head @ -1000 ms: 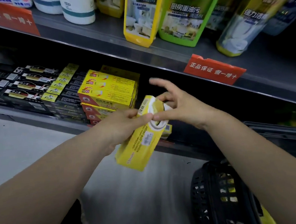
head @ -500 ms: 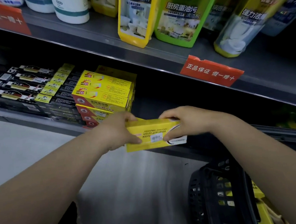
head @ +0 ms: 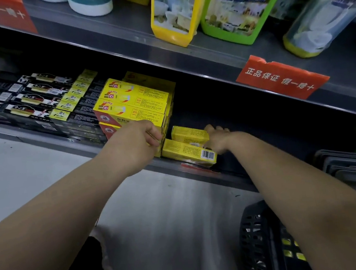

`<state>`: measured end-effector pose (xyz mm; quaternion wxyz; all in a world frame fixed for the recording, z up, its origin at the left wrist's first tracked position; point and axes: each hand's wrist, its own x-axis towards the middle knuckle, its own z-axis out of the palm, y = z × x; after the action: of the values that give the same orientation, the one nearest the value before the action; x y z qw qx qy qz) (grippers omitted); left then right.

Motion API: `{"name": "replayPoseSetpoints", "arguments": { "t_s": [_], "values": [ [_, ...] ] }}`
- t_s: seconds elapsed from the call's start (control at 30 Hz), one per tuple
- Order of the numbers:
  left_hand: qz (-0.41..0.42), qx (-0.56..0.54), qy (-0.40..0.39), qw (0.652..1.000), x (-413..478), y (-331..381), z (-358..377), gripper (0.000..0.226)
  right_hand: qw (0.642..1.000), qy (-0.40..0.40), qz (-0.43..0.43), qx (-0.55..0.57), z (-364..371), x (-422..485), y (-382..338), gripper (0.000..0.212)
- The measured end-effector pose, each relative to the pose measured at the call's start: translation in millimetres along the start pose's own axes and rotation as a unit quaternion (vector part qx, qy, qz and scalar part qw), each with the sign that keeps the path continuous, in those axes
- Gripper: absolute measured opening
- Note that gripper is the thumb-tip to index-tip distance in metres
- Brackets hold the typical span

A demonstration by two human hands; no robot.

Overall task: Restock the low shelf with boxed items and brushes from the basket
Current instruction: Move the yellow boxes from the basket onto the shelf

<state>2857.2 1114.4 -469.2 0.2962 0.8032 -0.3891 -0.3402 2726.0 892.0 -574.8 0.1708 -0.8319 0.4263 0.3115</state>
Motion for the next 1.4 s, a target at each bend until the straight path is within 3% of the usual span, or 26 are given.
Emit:
{"name": "replayPoseSetpoints", "arguments": {
  "t_s": [0.2,0.33,0.57,0.7,0.83,0.97,1.1,1.23,1.33,1.4],
  "values": [
    [-0.002,0.014,-0.001,1.000,2.7,-0.1,1.5,0.020,0.997,-0.050,-0.046,-0.038,9.1,2.0,4.1,0.115],
    [0.002,0.032,0.001,0.999,0.6,1.3,3.5,0.019,0.997,0.001,-0.078,-0.029,13.1,4.4,1.3,0.115],
    [0.034,0.030,-0.015,0.999,-7.7,19.2,11.8,0.014,0.996,0.009,-0.091,-0.015,5.3,-7.9,3.5,0.113],
    [0.093,0.017,-0.058,0.994,-23.3,52.5,33.4,0.013,0.992,0.028,-0.123,-0.011,-28.3,-59.4,6.3,0.087],
    [0.187,0.066,-0.110,0.974,-48.2,89.1,63.8,0.015,0.964,0.072,-0.186,0.175,-53.1,-151.3,37.8,0.055],
    [0.328,0.112,-0.105,0.932,-78.5,123.5,99.5,0.017,0.919,0.124,-0.212,0.309,-41.4,-239.1,92.8,0.030],
    [0.433,0.158,-0.141,0.876,-101.8,145.9,139.8,0.021,0.903,0.157,-0.154,0.370,8.1,-273.8,154.0,0.016],
    [0.479,0.223,-0.182,0.829,-109.3,159.2,174.9,0.024,0.948,0.110,-0.051,0.295,89.3,-258.9,208.2,0.015],
    [0.465,0.284,-0.202,0.814,-105.3,162.4,190.3,0.023,0.988,-0.002,0.031,0.152,139.3,-238.1,229.6,0.041],
    [0.451,0.305,-0.219,0.809,-101.9,162.6,198.2,0.020,0.990,-0.066,0.109,0.053,165.8,-228.4,237.9,0.064]
  ]
}}
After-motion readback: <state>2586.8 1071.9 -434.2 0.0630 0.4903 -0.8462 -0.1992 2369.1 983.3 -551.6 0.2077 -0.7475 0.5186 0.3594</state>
